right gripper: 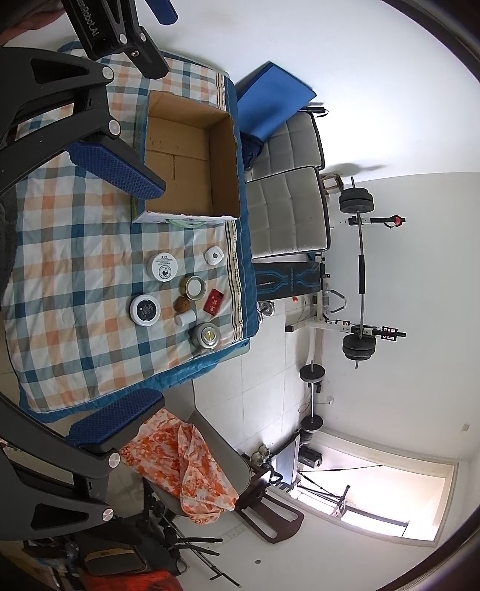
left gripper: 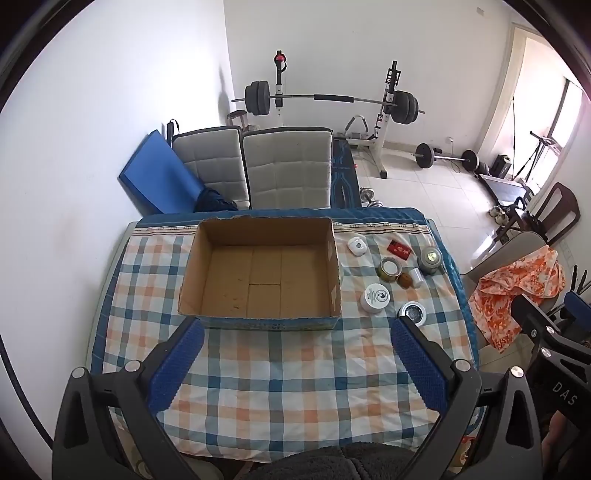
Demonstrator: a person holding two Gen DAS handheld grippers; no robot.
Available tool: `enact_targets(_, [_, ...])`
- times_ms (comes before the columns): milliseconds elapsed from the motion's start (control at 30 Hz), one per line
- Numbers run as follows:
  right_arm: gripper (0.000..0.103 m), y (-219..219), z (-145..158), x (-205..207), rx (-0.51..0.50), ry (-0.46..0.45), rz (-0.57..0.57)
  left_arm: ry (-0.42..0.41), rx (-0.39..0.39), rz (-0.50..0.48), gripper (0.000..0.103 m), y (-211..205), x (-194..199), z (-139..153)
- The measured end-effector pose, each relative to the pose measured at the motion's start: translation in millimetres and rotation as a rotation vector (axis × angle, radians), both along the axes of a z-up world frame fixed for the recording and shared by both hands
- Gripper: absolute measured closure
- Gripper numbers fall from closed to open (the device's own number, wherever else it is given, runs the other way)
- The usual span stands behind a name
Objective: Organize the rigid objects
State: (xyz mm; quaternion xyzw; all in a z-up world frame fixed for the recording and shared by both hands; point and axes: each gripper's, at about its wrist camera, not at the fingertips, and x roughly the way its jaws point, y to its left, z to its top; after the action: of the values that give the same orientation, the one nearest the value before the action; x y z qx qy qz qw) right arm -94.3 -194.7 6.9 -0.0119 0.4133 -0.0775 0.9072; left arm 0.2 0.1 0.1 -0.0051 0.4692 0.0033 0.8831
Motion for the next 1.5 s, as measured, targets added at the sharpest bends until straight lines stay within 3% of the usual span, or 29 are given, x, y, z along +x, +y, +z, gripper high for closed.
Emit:
enact_targets(933, [0.000,4.6,2.3,8.8,-0.014,-0.010,0.009,0.004,-0.017,0.010,0.000,1.4,4.9,-1.5])
enact_targets(1267, [0.000,6.3,-0.2,8.1,-0.018,-0.002,0.008,0.036,-0.063,0.012,0.000,5.7,7.7,-6.1])
enact_targets(1333, [0.000,5.4,-1.0,8.6,-0.015,0.002,0.007,0.071,-0.113,0.010,0.000,5.3,5.8,-7.1])
enact_targets(1500, [0.000,-4.4,-7.2,15.8,0.010,0.029,-0.004,0.074,-0.105,-0.004,0.000,-2.8,12.7,-13.4])
